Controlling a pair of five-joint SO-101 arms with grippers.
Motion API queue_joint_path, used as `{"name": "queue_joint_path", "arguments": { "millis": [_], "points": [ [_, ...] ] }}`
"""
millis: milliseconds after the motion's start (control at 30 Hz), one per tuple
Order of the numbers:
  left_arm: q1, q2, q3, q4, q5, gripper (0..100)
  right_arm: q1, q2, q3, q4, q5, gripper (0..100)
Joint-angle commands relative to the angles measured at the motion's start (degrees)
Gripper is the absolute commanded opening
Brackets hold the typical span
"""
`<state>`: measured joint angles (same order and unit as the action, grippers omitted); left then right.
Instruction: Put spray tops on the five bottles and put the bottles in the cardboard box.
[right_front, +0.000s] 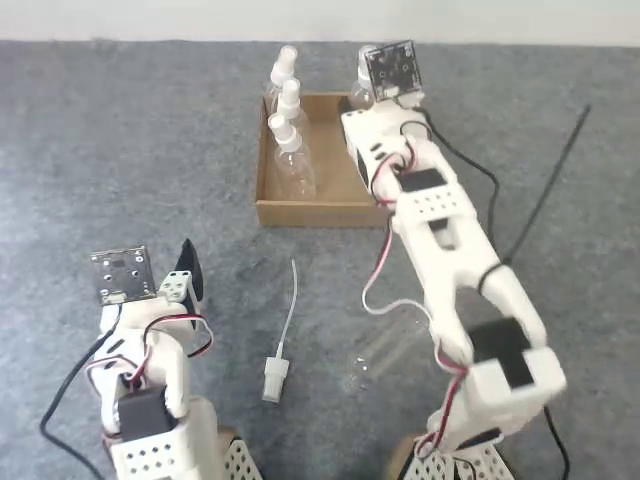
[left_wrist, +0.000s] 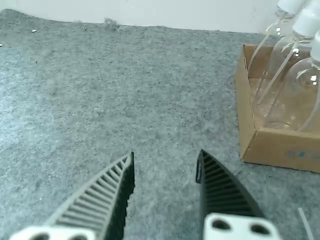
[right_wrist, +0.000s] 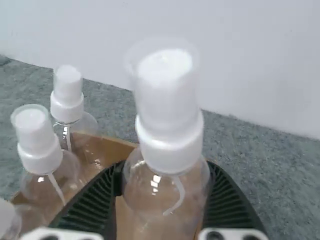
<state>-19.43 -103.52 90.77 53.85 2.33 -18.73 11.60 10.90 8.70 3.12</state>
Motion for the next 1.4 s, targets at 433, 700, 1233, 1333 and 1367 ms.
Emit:
{"name": "queue_joint_path", "arguments": {
  "millis": [433,700,1233,1333,1367],
  "points": [
    [0.00,-1.05,-0.48,-0.09,0.62,19,0.48,11.56,-15.56,-1.10,-0.53,8.0],
    [-0.09,-1.05,-0.48,0.09,0.62,19,-0.57,11.38,-13.36,-0.84,-0.53,8.0],
    [-0.18,-0.97,-0.48,0.18,0.62,19,0.84,17.19,-13.45,-8.75,-0.44,8.0],
    [-0.18,-0.97,-0.48,0.26,0.62,19,0.84,17.80,-13.45,-8.66,-0.53,8.0],
    [-0.18,-0.97,-0.48,0.26,0.62,19,0.84,17.89,-13.36,-8.66,-0.53,8.0]
  ]
}}
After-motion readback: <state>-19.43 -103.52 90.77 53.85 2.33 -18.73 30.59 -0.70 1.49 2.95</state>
